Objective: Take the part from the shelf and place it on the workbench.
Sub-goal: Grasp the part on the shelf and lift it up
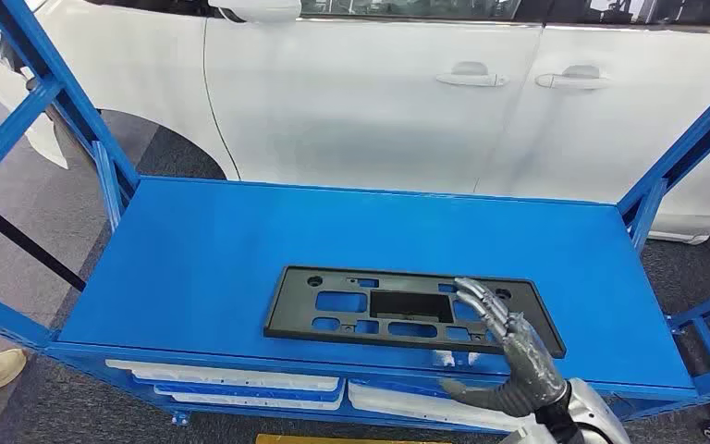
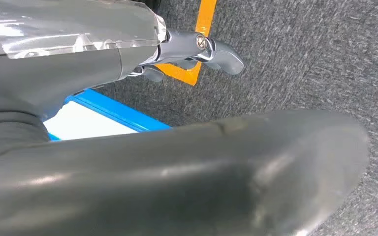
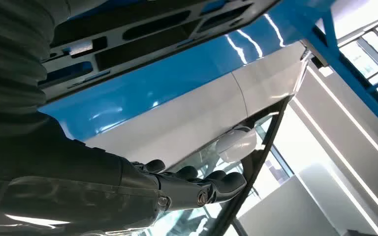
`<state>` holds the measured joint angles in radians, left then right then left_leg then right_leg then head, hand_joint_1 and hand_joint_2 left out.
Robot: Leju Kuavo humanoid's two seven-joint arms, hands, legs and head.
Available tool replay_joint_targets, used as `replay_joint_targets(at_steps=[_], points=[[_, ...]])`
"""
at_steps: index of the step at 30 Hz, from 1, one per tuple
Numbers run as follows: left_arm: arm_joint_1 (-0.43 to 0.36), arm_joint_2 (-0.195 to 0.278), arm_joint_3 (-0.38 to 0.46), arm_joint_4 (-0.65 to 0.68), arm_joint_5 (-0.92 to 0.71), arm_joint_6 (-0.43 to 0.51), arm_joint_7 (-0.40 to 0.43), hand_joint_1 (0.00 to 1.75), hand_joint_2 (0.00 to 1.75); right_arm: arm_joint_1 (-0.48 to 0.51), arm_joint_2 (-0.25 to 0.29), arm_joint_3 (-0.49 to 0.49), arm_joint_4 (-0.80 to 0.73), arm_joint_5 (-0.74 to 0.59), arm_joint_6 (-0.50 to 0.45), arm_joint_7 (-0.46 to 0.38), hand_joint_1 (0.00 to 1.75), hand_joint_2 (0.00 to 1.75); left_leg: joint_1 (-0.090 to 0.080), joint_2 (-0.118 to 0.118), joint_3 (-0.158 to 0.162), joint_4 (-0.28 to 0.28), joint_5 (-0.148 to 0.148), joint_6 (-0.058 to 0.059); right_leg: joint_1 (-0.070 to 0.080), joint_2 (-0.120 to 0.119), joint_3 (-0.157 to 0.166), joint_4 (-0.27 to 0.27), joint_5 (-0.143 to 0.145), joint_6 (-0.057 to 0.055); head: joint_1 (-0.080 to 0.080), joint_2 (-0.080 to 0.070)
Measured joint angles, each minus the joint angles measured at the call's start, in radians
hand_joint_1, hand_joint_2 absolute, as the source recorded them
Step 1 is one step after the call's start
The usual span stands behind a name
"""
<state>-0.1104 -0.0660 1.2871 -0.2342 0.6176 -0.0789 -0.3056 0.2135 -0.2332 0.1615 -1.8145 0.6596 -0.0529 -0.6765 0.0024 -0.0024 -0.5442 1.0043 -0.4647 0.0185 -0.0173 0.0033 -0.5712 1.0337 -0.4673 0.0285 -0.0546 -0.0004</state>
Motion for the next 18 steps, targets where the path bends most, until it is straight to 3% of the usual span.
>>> replay_joint_targets(at_steps=[2, 6, 8, 10, 11, 12, 13, 16, 18], points=[[-0.001, 0.0, 0.0, 0.0, 0.0, 0.0, 0.0, 0.0, 0.0, 0.003, -0.006, 0.015, 0.0, 0.03, -0.022, 0.0, 0.0, 1.75, -0.001, 0.0, -0.001, 0.001, -0.002, -0.006, 0.002, 0.002, 0.001, -0.007, -0.001, -0.007, 0.0, 0.0], [-0.002, 0.001, 0.0, 0.0, 0.0, 0.0, 0.0, 0.0, 0.0, 0.018, -0.032, 0.073, -0.002, 0.152, -0.113, 0.008, 0.0, 1.75, 0.0, 0.0, -0.003, 0.014, -0.015, -0.029, 0.004, 0.003, 0.004, -0.019, 0.0, -0.034, 0.0, 0.0], [-0.001, 0.002, 0.0, 0.0, 0.0, 0.0, 0.0, 0.0, 0.0, 0.031, -0.041, 0.096, -0.005, 0.215, -0.172, 0.019, 0.0, 1.75, 0.003, 0.0, -0.036, 0.09, -0.063, -0.039, 0.002, 0.0, 0.007, -0.022, 0.001, -0.044, 0.0, 0.0], [0.001, 0.002, 0.0, 0.0, 0.0, 0.0, 0.0, 0.0, 0.0, 0.044, -0.047, 0.123, -0.006, 0.279, -0.234, 0.037, 0.0, 1.75, 0.004, 0.0, -0.097, 0.224, -0.126, -0.045, 0.004, -0.001, 0.007, -0.022, -0.001, -0.049, 0.0, 0.0], [0.003, 0.002, 0.0, 0.0, 0.0, 0.0, 0.0, 0.0, 0.0, 0.048, -0.049, 0.139, -0.005, 0.308, -0.264, 0.05, 0.0, 1.75, 0.004, 0.0, -0.12, 0.274, -0.141, -0.046, 0.005, -0.001, 0.007, -0.021, -0.002, -0.05, 0.0, 0.0], [0.005, 0.002, 0.0, 0.0, 0.0, 0.0, 0.0, 0.0, 0.0, 0.05, -0.051, 0.156, -0.003, 0.334, -0.29, 0.064, 0.0, 1.75, 0.004, 0.0, -0.128, 0.29, -0.136, -0.045, 0.006, -0.001, 0.008, -0.021, -0.002, -0.05, 0.0, 0.0], [0.005, 0.002, 0.0, 0.0, 0.0, 0.0, 0.0, 0.0, 0.0, 0.049, -0.053, 0.174, 0.0, 0.358, -0.315, 0.079, 0.0, 1.75, 0.004, 0.0, -0.118, 0.266, -0.113, -0.043, 0.007, 0.0, 0.01, -0.021, -0.003, -0.05, 0.0, 0.0], [0.003, 0.004, 0.0, 0.0, 0.0, -0.001, -0.002, 0.0, 0.0, 0.036, -0.056, 0.224, 0.016, 0.429, -0.382, 0.136, 0.0, 1.75, 0.001, 0.001, -0.028, 0.071, -0.021, -0.027, 0.01, 0.003, 0.014, -0.019, -0.005, -0.047, 0.0, 0.0], [0.0, 0.004, -0.001, 0.0, 0.0, -0.003, -0.005, 0.0, 0.0, 0.02, -0.056, 0.258, 0.031, 0.473, -0.412, 0.17, 0.0, 1.75, -0.005, 0.001, -0.001, 0.007, -0.008, -0.016, 0.012, 0.003, 0.012, -0.018, -0.005, -0.038, 0.0, 0.0]])
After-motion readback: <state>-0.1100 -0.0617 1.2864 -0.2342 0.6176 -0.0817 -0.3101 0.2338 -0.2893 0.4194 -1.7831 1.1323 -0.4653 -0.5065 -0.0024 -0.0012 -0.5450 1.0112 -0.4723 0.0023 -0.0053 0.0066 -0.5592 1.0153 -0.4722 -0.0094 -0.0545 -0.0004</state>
